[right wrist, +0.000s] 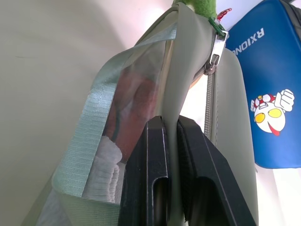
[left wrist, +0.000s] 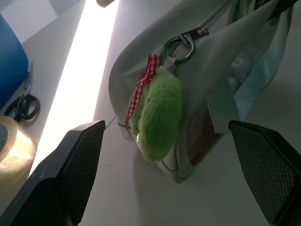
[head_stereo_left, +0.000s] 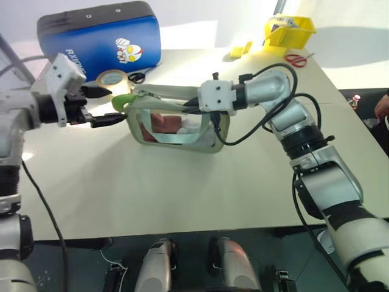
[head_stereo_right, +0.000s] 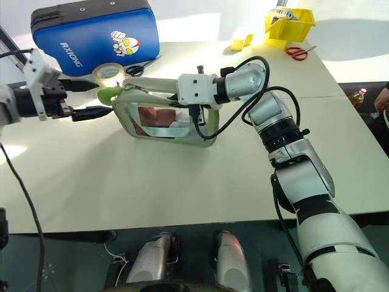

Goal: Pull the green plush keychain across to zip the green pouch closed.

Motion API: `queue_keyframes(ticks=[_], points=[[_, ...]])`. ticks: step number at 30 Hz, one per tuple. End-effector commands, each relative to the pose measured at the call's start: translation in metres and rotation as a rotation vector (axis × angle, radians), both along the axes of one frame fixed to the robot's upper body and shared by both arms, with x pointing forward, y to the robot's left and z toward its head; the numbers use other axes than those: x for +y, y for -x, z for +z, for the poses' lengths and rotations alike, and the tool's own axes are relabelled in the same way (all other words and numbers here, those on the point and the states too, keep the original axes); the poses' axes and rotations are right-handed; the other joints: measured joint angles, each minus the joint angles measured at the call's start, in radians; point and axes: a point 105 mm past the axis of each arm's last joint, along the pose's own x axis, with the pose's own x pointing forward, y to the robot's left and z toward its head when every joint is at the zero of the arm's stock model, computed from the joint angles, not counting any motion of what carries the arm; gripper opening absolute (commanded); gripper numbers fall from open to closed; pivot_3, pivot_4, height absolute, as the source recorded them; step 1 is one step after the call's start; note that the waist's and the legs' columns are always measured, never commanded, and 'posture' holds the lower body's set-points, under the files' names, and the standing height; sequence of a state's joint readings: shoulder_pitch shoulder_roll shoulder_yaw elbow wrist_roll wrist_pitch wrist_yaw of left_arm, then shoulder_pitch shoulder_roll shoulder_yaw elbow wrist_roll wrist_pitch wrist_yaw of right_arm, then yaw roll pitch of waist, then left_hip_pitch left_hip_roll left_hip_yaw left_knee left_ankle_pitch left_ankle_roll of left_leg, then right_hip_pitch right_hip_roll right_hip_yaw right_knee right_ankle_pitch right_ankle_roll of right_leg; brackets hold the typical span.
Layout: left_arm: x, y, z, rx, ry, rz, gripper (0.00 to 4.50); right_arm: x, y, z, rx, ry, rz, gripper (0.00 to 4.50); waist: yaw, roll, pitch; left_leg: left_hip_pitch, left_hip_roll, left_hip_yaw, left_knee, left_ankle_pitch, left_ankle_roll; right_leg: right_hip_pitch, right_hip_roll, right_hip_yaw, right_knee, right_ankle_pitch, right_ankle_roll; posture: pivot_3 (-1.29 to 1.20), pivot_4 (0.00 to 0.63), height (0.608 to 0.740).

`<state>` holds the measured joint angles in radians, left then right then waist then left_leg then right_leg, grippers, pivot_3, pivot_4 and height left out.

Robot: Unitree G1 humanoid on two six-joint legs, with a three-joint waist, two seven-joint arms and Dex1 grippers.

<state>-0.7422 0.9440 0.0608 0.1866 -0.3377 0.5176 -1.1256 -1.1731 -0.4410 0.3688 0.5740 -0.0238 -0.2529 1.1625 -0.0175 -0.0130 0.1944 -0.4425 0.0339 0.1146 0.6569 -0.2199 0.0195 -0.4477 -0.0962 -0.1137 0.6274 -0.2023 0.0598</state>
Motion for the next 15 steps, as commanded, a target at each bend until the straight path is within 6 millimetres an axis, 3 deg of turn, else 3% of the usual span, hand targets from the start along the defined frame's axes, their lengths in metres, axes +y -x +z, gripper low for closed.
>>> queue_keyframes(ticks=[1,3,5,10,15], points=[[-0.001,-0.009,0.012,-0.084,0.002,0.025,4.25,0.002,0.004,0.012,-0.02,-0.052,0.022,0.02,0.0,0.0,0.0,0.0,0.0,0.0,0.001,0.0,0.0,0.0,0.0,0.0,0.001,0.0,0.0,0.0,0.15,0.74],[0.0,-0.011,0.015,-0.093,0.022,0.025,3.65,0.002,0.004,0.01,-0.015,-0.049,0.018,0.0,0.0,0.0,0.0,0.0,0.0,0.0,0.003,0.0,0.001,0.0,0.0,0.0,0.002,0.0,0.0,0.0,0.15,0.74],[-0.001,-0.011,0.02,-0.098,0.031,0.014,2.74,0.002,0.003,0.008,-0.01,-0.044,0.009,0.0,0.0,0.0,0.0,0.0,0.0,0.0,0.004,-0.001,0.001,0.0,0.0,0.0,0.002,0.0,0.0,0.0,0.15,0.74],[-0.007,-0.007,0.031,-0.091,0.056,-0.039,0.06,0.001,0.0,0.004,-0.006,-0.045,-0.017,0.0,0.0,0.0,0.0,0.0,0.001,-0.001,0.005,-0.001,0.002,0.001,0.0,0.0,0.003,0.0,0.0,0.0,0.15,0.74],[-0.019,-0.005,0.05,-0.109,0.098,-0.091,0.06,0.002,0.0,0.004,-0.005,-0.048,-0.021,0.0,0.001,0.0,0.0,0.0,0.001,-0.001,0.005,-0.001,0.002,0.001,0.0,0.0,0.003,0.0,0.0,0.0,0.15,0.74]])
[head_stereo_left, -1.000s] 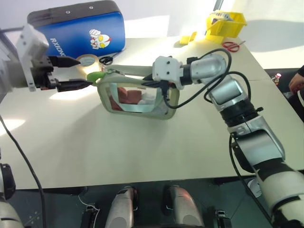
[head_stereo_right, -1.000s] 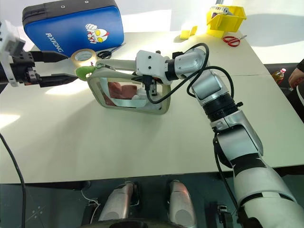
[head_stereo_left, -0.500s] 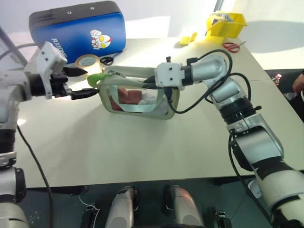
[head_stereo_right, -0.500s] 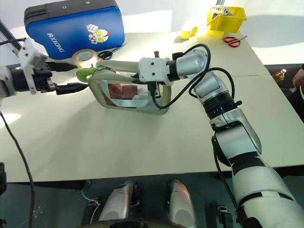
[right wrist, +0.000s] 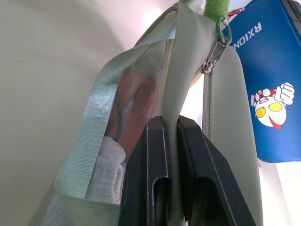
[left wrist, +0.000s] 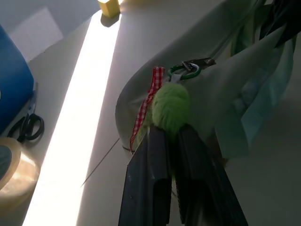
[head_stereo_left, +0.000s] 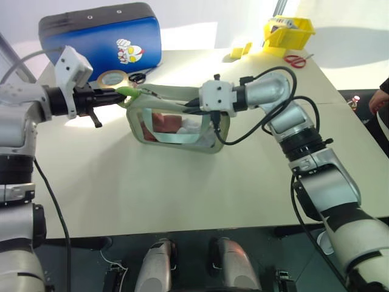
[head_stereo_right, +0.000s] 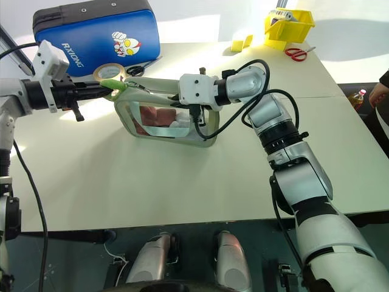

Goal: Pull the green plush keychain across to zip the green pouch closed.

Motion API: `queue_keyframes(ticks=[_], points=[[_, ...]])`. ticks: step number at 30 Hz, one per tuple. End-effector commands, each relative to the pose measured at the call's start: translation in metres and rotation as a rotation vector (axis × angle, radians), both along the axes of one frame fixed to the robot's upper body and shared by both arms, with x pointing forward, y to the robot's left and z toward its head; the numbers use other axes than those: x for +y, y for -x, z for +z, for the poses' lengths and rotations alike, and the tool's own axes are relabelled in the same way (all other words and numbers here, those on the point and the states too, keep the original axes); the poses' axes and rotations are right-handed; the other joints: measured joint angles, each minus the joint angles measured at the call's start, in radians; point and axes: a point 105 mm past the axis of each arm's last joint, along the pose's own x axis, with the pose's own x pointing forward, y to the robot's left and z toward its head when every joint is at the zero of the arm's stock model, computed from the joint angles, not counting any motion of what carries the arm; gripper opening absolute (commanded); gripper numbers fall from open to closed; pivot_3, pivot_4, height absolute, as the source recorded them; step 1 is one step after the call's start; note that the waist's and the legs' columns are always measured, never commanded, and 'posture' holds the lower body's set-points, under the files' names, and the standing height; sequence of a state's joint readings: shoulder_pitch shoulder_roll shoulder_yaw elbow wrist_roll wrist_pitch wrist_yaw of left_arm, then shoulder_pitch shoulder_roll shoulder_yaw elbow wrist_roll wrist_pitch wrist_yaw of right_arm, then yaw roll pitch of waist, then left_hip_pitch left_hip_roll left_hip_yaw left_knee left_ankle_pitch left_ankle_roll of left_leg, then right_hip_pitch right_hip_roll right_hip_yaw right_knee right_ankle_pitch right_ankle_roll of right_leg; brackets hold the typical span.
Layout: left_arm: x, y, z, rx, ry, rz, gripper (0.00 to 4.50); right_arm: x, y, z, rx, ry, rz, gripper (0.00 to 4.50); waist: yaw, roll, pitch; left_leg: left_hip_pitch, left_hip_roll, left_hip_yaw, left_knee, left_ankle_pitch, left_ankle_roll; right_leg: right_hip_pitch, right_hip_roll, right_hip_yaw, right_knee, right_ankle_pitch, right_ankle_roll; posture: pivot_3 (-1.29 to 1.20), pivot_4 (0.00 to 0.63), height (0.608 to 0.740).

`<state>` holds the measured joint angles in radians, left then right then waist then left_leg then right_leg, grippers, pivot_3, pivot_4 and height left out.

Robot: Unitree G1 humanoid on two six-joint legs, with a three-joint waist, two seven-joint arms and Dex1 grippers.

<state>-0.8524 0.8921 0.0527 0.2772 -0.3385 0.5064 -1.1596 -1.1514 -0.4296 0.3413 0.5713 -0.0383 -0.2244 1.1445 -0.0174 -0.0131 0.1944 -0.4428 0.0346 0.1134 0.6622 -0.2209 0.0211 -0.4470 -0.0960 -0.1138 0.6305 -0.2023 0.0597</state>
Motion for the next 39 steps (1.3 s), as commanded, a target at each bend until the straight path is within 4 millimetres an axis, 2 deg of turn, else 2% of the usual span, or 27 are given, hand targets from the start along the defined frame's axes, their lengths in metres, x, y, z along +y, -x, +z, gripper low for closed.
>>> queue_keyframes(ticks=[1,4,8,11,15,17,18,20,22,24,27,30,33,36,39], points=[[-0.012,0.003,0.037,-0.098,0.039,-0.044,0.06,0.005,0.004,0.008,-0.028,-0.018,0.016,0.0,0.002,0.0,0.0,0.0,0.0,0.0,0.0,0.0,0.0,0.0,0.0,0.0,0.0,0.0,0.0,0.0,0.15,0.74],[-0.031,0.001,0.038,-0.128,0.018,-0.092,0.06,0.007,0.005,0.01,-0.028,-0.026,0.02,0.0,0.002,0.0,0.0,0.001,0.0,0.0,0.001,0.0,0.0,0.002,0.0,0.0,0.0,0.0,0.0,0.0,0.15,0.74],[-0.06,0.002,0.007,-0.108,-0.085,-0.172,0.06,0.009,0.005,0.01,-0.023,-0.03,0.02,0.0,0.0,0.0,0.0,0.001,0.0,-0.001,0.001,0.0,0.0,0.002,0.0,0.0,0.0,0.0,0.0,0.0,0.15,0.74],[-0.062,0.005,-0.001,-0.1,-0.121,-0.189,0.06,0.009,0.005,0.01,-0.021,-0.03,0.018,0.0,-0.004,0.0,0.0,0.001,0.0,0.0,0.001,0.0,0.0,0.001,0.001,0.0,0.001,0.0,0.0,0.0,0.15,0.74],[-0.052,0.002,0.016,-0.131,-0.102,-0.153,1.5,0.007,0.005,0.009,-0.017,-0.029,0.008,0.0,-0.002,0.0,0.0,0.001,0.001,-0.001,0.001,0.0,0.0,0.001,0.001,0.0,0.001,0.0,0.0,0.0,0.15,0.74],[-0.047,0.0,0.026,-0.152,-0.102,-0.124,2.66,0.006,0.004,0.008,-0.017,-0.03,0.004,0.0,-0.001,0.0,0.0,0.001,0.001,-0.001,0.001,0.0,0.0,0.001,0.001,0.0,0.0,0.0,0.0,0.0,0.15,0.74],[-0.044,0.0,0.031,-0.159,-0.105,-0.11,3.07,0.006,0.004,0.008,-0.017,-0.03,0.002,0.0,-0.001,0.0,0.0,0.001,0.001,-0.001,0.001,0.0,0.0,0.001,0.001,0.0,0.0,0.0,0.0,0.0,0.15,0.74],[-0.035,0.004,0.036,-0.154,-0.122,-0.104,3.07,0.005,0.004,0.007,-0.016,-0.03,-0.001,0.0,-0.003,0.0,0.0,0.001,0.001,-0.001,0.001,0.0,0.0,0.001,0.001,0.0,0.0,0.0,0.0,0.0,0.15,0.74],[-0.027,0.009,0.033,-0.133,-0.16,-0.107,3.07,0.005,0.003,0.008,-0.016,-0.03,-0.004,0.0,-0.005,0.0,0.0,0.001,0.001,-0.001,0.001,0.0,0.0,0.001,0.001,0.0,0.0,0.0,0.0,0.0,0.15,0.74],[-0.016,0.01,0.022,-0.113,-0.224,-0.097,3.07,0.004,0.003,0.009,-0.017,-0.032,-0.006,0.0,-0.003,0.0,0.0,0.001,0.001,-0.001,0.001,0.0,0.0,0.001,0.002,0.0,0.0,0.0,0.0,0.0,0.15,0.74],[-0.001,0.001,-0.001,-0.059,-0.233,-0.042,3.07,0.005,0.003,0.01,-0.019,-0.037,-0.006,0.0,-0.001,0.0,0.0,0.001,0.001,-0.001,0.001,0.0,0.0,0.001,0.001,0.0,0.0,0.0,0.0,0.0,0.15,0.74],[0.001,-0.007,-0.021,-0.033,-0.226,-0.035,3.07,0.006,0.005,0.009,-0.015,-0.034,0.0,0.0,0.002,0.0,0.0,0.001,0.001,-0.001,0.002,0.0,0.0,0.001,0.001,0.0,0.0,0.0,0.0,0.0,0.15,0.74],[-0.005,-0.016,-0.026,-0.049,-0.179,-0.02,3.07,0.006,0.006,0.01,-0.012,-0.033,0.002,0.0,0.003,0.0,0.0,0.0,0.001,-0.001,0.002,0.0,0.0,0.001,0.001,0.0,0.0,0.0,0.0,0.0,0.15,0.74],[-0.011,-0.018,-0.028,-0.048,-0.132,-0.038,2.24,0.006,0.006,0.011,-0.009,-0.033,0.002,0.0,0.001,0.0,0.0,0.0,0.001,-0.001,0.002,0.0,0.0,0.001,0.001,0.0,0.0,0.0,0.0,0.0,0.15,0.74],[-0.014,-0.018,-0.024,-0.053,-0.116,-0.048,0.67,0.006,0.006,0.011,-0.007,-0.033,-0.001,0.0,-0.001,0.0,0.0,0.0,0.001,-0.001,0.002,0.0,0.0,0.001,0.002,0.0,0.001,0.0,0.0,0.0,0.15,0.74]])
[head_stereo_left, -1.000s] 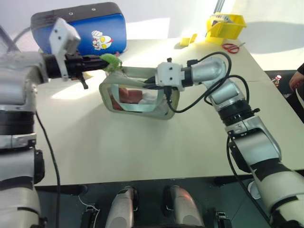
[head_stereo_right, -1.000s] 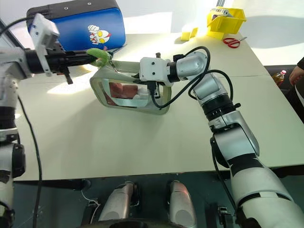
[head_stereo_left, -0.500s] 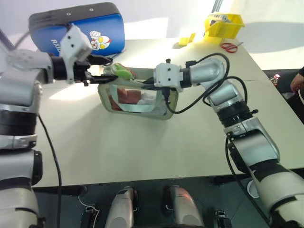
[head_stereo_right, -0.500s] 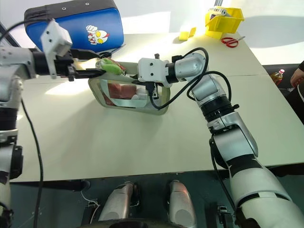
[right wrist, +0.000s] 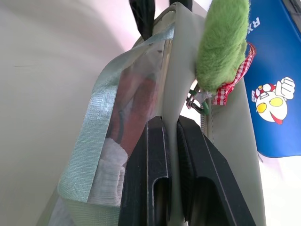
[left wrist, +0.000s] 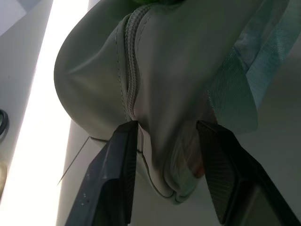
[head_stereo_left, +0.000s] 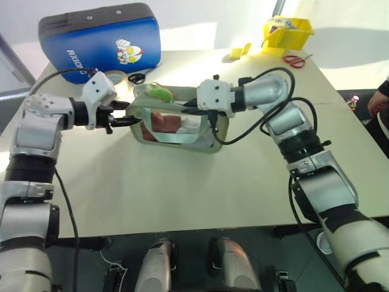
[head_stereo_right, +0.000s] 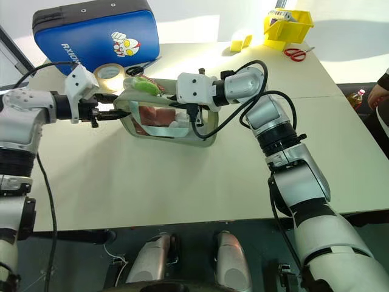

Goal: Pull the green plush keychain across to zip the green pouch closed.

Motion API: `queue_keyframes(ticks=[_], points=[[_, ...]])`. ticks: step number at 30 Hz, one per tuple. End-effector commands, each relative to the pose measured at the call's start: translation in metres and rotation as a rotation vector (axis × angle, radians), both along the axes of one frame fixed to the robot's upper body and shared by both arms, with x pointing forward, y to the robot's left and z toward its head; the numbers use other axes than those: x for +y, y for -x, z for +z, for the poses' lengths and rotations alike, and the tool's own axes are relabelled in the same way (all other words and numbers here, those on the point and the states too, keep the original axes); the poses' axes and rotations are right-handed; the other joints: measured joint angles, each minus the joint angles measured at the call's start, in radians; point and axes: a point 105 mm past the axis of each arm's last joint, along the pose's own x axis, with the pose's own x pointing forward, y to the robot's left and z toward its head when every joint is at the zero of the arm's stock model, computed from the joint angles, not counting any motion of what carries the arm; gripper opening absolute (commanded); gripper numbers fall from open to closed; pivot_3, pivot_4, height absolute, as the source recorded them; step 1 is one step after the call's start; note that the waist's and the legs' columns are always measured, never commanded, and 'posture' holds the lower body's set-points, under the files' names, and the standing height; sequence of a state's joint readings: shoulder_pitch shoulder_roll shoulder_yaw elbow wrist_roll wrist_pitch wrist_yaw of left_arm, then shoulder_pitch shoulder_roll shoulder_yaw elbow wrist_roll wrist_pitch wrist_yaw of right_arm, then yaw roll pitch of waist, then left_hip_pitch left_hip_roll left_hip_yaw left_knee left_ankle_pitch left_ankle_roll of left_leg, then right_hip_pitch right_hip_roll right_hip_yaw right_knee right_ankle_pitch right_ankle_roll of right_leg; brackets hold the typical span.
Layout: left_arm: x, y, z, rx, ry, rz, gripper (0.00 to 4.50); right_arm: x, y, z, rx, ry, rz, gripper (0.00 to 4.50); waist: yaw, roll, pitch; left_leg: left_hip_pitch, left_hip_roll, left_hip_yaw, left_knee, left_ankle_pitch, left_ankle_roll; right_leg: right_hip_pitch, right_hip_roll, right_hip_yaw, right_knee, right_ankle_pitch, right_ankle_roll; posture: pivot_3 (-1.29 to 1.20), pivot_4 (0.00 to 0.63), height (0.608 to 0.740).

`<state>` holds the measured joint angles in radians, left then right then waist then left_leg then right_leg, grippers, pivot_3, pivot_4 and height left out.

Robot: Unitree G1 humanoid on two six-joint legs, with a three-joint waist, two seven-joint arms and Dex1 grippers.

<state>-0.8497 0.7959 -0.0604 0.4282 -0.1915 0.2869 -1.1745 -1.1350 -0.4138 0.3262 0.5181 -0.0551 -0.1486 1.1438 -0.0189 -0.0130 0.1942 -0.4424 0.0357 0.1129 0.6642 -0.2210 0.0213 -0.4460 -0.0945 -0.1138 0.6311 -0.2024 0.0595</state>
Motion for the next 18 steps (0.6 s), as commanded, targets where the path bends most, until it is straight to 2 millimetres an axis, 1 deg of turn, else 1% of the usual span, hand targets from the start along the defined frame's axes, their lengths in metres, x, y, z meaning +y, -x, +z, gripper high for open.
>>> queue_keyframes(ticks=[1,2,4,5,8,11,12,16,18], points=[[0.001,0.001,0.026,-0.077,0.025,-0.011,0.12,0.002,0.004,0.011,-0.032,-0.025,0.015,0.0,0.001,0.0,0.0,0.0,0.0,0.0,0.0,0.0,0.0,0.0,0.0,0.0,0.0,0.0,0.0,0.0,0.15,0.74],[0.0,0.002,0.026,-0.077,0.027,-0.014,0.02,0.002,0.004,0.011,-0.032,-0.025,0.013,0.0,0.001,0.0,0.0,0.0,0.0,0.0,0.0,0.0,0.0,0.0,0.0,0.0,0.0,0.0,0.0,0.0,0.15,0.74],[0.0,0.005,0.027,-0.072,0.01,-0.029,0.02,0.0,-0.001,0.014,-0.034,-0.045,-0.022,0.0,0.002,0.0,0.0,0.0,0.0,0.0,0.0,0.0,0.0,0.0,0.0,0.0,0.0,0.0,0.0,0.0,0.15,0.74],[0.0,0.006,0.027,-0.072,0.002,-0.032,0.0,-0.001,-0.005,0.017,-0.034,-0.069,-0.054,0.38,0.001,0.0,0.0,0.0,0.0,0.0,0.0,0.0,0.0,0.0,0.0,0.0,0.0,0.0,0.0,0.0,0.15,0.74],[0.002,0.004,0.028,-0.081,-0.001,-0.02,0.0,-0.001,-0.008,0.027,-0.006,-0.102,-0.073,1.62,0.003,0.0,0.0,0.0,0.0,0.0,0.0,0.0,0.0,0.0,0.0,0.0,0.0,0.0,0.0,0.0,0.15,0.74],[0.001,0.005,0.027,-0.074,-0.003,-0.026,0.0,0.0,-0.008,0.047,0.004,-0.134,-0.071,3.28,0.003,0.0,0.0,0.0,0.0,0.0,0.0,0.0,0.0,0.0,0.0,0.0,0.0,0.0,0.0,0.0,0.15,0.74],[0.0,0.005,0.027,-0.073,-0.004,-0.028,0.0,0.001,-0.005,0.053,0.021,-0.142,-0.053,3.73,0.003,0.0,0.0,0.0,0.0,0.0,0.0,0.0,0.0,0.0,0.0,0.0,0.0,0.0,0.0,0.0,0.15,0.74],[-0.001,0.005,0.027,-0.074,-0.006,-0.03,0.0,0.011,0.007,0.07,0.076,-0.194,0.021,3.73,0.002,0.0,0.0,0.0,0.0,0.0,0.0,0.0,0.001,0.0,0.0,0.0,0.0,0.0,0.0,0.0,0.15,0.74],[-0.001,0.004,0.027,-0.074,-0.009,-0.032,0.0,0.021,0.013,0.071,0.088,-0.214,0.055,3.73,0.002,0.0,0.0,0.0,0.0,0.0,0.0,-0.001,0.001,0.0,0.0,0.0,0.0,0.0,0.0,0.0,0.15,0.74]])
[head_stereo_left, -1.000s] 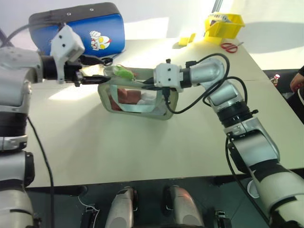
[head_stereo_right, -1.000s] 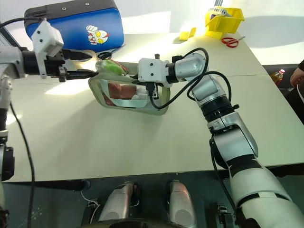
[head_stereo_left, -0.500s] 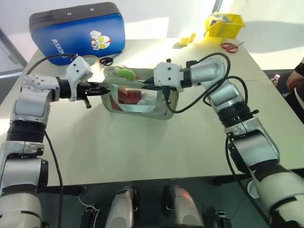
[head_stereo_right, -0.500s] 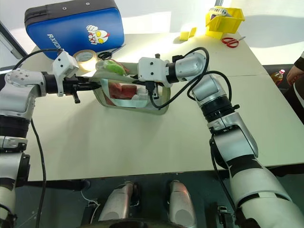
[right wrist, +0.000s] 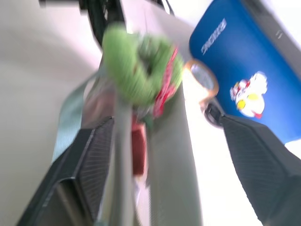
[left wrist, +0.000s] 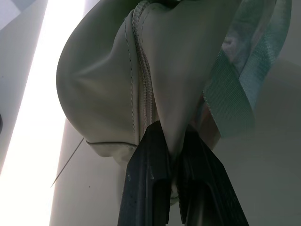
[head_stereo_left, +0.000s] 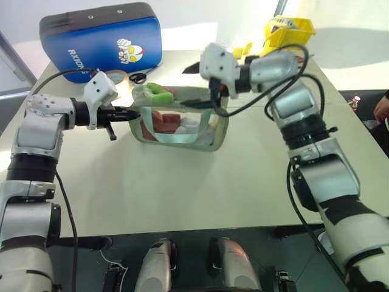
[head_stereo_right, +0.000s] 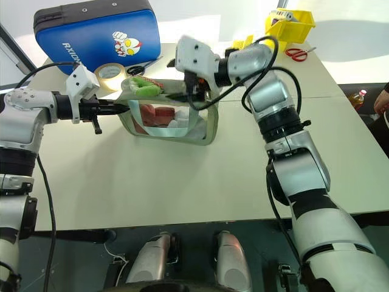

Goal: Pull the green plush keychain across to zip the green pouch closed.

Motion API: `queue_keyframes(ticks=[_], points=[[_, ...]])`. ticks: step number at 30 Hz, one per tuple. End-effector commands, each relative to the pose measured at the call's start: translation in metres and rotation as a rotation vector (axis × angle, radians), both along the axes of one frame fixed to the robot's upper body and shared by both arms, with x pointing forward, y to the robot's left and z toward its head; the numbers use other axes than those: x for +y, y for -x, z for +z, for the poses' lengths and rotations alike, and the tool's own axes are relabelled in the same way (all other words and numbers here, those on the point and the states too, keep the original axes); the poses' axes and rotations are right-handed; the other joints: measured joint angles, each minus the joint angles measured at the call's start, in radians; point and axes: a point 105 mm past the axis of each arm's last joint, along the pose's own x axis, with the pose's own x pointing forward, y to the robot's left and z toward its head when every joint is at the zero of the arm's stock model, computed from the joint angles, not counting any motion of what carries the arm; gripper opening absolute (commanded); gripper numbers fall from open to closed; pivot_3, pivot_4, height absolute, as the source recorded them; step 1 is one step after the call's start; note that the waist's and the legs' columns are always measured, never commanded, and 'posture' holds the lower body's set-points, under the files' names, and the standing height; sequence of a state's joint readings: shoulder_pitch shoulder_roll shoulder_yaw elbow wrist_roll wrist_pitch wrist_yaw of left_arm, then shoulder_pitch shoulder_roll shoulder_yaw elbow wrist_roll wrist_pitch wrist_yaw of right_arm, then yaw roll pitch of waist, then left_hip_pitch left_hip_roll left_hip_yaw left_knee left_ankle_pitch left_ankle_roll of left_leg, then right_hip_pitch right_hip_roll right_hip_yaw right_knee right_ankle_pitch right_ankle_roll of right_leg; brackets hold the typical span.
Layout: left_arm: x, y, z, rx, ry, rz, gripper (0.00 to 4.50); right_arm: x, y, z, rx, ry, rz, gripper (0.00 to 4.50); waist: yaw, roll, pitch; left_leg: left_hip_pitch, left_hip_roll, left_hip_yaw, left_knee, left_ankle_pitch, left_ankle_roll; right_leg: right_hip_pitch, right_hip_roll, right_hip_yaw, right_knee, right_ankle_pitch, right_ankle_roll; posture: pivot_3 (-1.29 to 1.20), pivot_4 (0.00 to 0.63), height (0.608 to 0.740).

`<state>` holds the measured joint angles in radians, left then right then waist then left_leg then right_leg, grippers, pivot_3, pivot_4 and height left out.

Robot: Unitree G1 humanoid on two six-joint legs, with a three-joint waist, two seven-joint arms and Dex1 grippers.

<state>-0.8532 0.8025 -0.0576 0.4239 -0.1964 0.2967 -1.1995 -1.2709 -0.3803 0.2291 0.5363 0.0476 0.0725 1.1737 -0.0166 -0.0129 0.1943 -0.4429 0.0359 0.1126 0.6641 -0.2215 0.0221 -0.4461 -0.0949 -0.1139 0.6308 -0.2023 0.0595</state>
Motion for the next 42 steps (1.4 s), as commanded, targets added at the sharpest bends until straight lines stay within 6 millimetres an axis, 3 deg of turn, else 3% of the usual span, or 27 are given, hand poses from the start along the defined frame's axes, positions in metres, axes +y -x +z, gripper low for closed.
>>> queue_keyframes(ticks=[1,5,10,13,19,21,26,31,35,38,40,42], points=[[-0.001,0.002,0.026,-0.086,-0.009,-0.015,0.0,0.022,0.018,0.014,-0.018,-0.058,0.093,3.73,0.0,0.0,0.0,0.0,0.0,0.0,0.0,0.0,0.0,0.0,0.0,0.0,0.0,0.0,0.0,0.0,0.15,0.74],[-0.003,0.001,0.026,-0.087,-0.012,-0.018,0.0,0.047,0.023,0.0,-0.025,-0.06,0.128,3.73,-0.001,0.0,0.0,0.0,0.0,0.0,0.0,0.0,0.0,0.0,0.0,0.0,0.0,0.0,0.0,0.0,0.15,0.74],[-0.003,0.0,0.026,-0.092,-0.02,-0.016,0.0,0.058,0.01,-0.004,-0.07,-0.076,0.056,3.73,0.004,0.0,0.0,0.0,0.0,0.0,0.0,0.0,0.0,0.0,0.0,0.0,0.0,0.0,0.0,0.0,0.15,0.74],[-0.002,0.001,0.025,-0.092,-0.019,-0.011,0.0,0.052,0.004,-0.002,-0.104,-0.078,0.026,2.92,0.003,0.0,0.0,-0.001,-0.001,0.0,0.0,0.0,0.0,0.0,-0.001,0.0,0.0,0.0,0.0,0.0,0.15,0.74],[-0.003,0.001,0.025,-0.095,-0.011,-0.006,0.0,0.037,-0.001,0.001,-0.148,-0.077,-0.01,0.02,0.0,0.0,0.0,-0.001,0.0,0.0,0.0,0.0,0.0,0.0,-0.001,0.0,0.0,0.0,0.0,0.0,0.15,0.74],[-0.003,0.0,0.025,-0.095,-0.009,-0.007,0.0,0.03,-0.001,0.008,-0.149,-0.097,-0.027,0.02,0.001,0.0,0.0,0.0,0.0,0.0,0.0,0.0,0.0,0.0,-0.001,0.0,0.0,0.0,0.0,0.0,0.15,0.74],[-0.004,0.0,0.025,-0.096,-0.005,-0.008,0.0,-0.007,-0.007,0.037,-0.126,-0.207,-0.156,0.02,0.003,0.0,0.0,-0.001,0.0,0.0,0.0,0.0,0.0,0.0,-0.001,0.0,0.0,0.0,0.0,0.0,0.15,0.74],[-0.004,0.001,0.021,-0.082,0.001,-0.003,0.0,-0.08,-0.027,0.05,-0.183,-0.292,-0.479,0.02,0.005,0.0,0.0,-0.001,-0.001,0.0,0.0,0.0,0.001,0.0,-0.001,0.0,0.0,0.0,0.0,0.0,0.15,0.74],[-0.003,0.004,0.019,-0.071,-0.002,-0.003,0.0,-0.135,-0.037,0.029,-0.248,-0.25,-0.724,0.02,0.003,0.0,0.0,-0.001,-0.002,0.0,0.0,-0.001,0.001,0.0,-0.002,0.0,-0.001,0.0,0.0,0.0,0.15,0.74],[-0.002,0.006,0.018,-0.066,-0.004,-0.003,0.0,-0.163,-0.037,0.007,-0.284,-0.205,-0.86,0.02,0.0,0.0,0.0,-0.001,-0.001,0.0,-0.001,-0.001,0.002,0.0,-0.002,0.0,-0.001,0.0,0.0,0.0,0.15,0.74],[-0.003,0.007,0.018,-0.064,-0.005,-0.004,0.0,-0.17,-0.038,-0.02,-0.253,-0.198,-0.925,0.02,-0.003,0.0,0.0,-0.001,-0.001,0.001,-0.001,-0.001,0.001,-0.001,-0.002,0.0,-0.001,0.0,0.0,0.0,0.15,0.74],[-0.004,0.007,0.019,-0.063,-0.007,-0.007,0.0,-0.161,-0.038,-0.06,-0.146,-0.207,-0.942,0.02,-0.004,0.0,0.0,-0.001,-0.001,0.001,-0.001,-0.001,0.001,-0.001,-0.002,0.0,-0.001,0.0,0.0,0.0,0.15,0.74]])
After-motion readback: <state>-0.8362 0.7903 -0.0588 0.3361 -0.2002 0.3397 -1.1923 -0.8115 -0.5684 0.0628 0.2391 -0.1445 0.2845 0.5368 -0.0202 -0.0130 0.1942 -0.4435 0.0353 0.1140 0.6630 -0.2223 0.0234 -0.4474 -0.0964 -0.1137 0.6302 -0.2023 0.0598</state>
